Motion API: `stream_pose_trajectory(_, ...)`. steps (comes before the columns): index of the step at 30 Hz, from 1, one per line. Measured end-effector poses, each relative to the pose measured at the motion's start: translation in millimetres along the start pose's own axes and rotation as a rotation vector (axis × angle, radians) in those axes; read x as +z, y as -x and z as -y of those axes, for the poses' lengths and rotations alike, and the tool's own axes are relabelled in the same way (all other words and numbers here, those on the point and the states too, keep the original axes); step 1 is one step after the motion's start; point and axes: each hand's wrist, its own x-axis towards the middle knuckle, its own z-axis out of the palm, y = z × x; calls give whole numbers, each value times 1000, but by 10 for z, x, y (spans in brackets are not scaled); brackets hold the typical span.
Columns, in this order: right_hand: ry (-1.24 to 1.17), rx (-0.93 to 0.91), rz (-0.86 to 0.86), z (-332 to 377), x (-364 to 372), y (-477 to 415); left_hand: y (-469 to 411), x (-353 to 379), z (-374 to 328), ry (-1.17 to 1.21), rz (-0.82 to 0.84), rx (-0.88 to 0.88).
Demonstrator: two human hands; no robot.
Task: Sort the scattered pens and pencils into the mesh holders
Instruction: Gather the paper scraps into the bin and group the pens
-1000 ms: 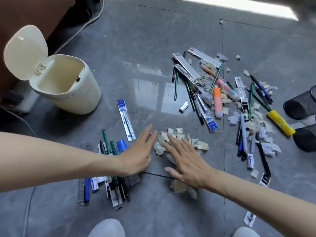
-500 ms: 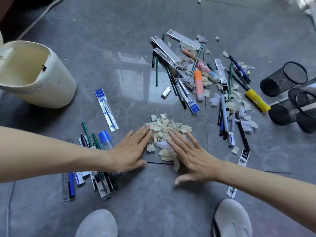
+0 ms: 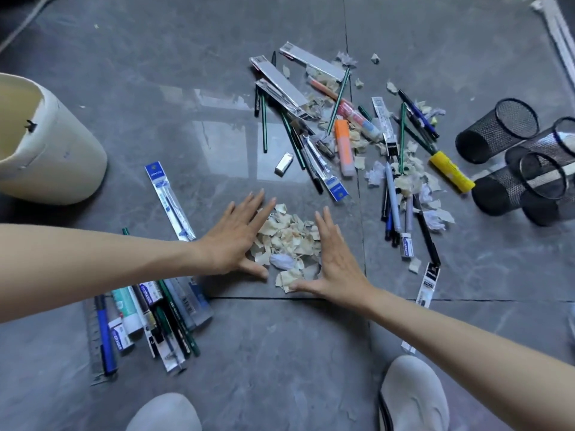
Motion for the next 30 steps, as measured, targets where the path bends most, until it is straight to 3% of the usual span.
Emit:
stream_pose_trajectory(11, -405, 258, -503, 490, 418, -318, -234, 202, -354, -37, 7, 250)
stream_pose_trajectory(15, -559, 292, -597, 473, 433, -355, -217, 253, -500, -73, -84, 231)
stream_pose_trajectory(19, -551, 290, -634, 413, 410, -336, -246, 162, -631, -58, -263, 311)
stream_pose_trajectory(23, -612, 323, -704, 414, 363, -344, -325, 197, -574, 33, -231, 262)
stream_pose_trajectory(27, -801, 479, -735, 503, 361, -402, -463, 190, -637, 80, -340, 179)
stream_pose_trajectory(30, -961, 718, -830, 601, 235, -513, -478, 141, -673, 74, -291, 193)
